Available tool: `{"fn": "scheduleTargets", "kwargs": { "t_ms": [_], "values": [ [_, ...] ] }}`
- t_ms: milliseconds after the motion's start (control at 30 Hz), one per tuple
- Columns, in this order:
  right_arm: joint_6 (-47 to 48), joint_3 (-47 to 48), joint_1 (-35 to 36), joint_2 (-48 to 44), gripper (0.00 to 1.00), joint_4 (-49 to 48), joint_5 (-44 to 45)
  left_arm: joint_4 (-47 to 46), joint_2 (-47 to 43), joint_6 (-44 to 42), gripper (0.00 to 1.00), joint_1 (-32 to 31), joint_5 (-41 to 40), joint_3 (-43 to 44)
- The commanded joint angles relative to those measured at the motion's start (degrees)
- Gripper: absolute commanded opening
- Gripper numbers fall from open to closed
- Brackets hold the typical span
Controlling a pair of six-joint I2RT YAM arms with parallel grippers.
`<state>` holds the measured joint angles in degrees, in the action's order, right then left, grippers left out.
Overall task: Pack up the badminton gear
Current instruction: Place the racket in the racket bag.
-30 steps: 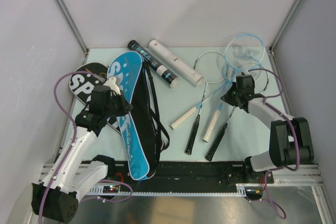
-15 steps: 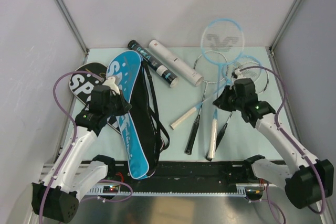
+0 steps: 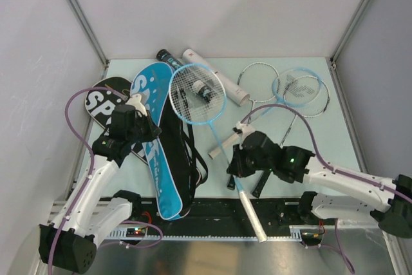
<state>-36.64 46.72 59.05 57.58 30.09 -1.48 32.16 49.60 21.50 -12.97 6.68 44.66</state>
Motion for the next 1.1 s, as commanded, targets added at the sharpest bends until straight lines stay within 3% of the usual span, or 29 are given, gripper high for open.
{"fn": "scheduleTargets", "kwargs": {
  "t_ms": [0,367,1067],
  "values": [
    [-4.59,-0.42,5.47,2.65,0.0,-2.48,9.1,-3.48,-1.43,-0.43,0.0,0.49,0.51,-0.01],
    [-9.89,-3.5,13.69,6.27,0.0,-4.81,10.59,-3.57,-1.46,-0.5,0.0,0.51,1.36,0.03],
    [-5.75,9.08,10.29,21.27,0.0,-14.53,3.79,-6.07,0.9,1.83,0.0,0.49,10.45,-1.78]
  ]
}}
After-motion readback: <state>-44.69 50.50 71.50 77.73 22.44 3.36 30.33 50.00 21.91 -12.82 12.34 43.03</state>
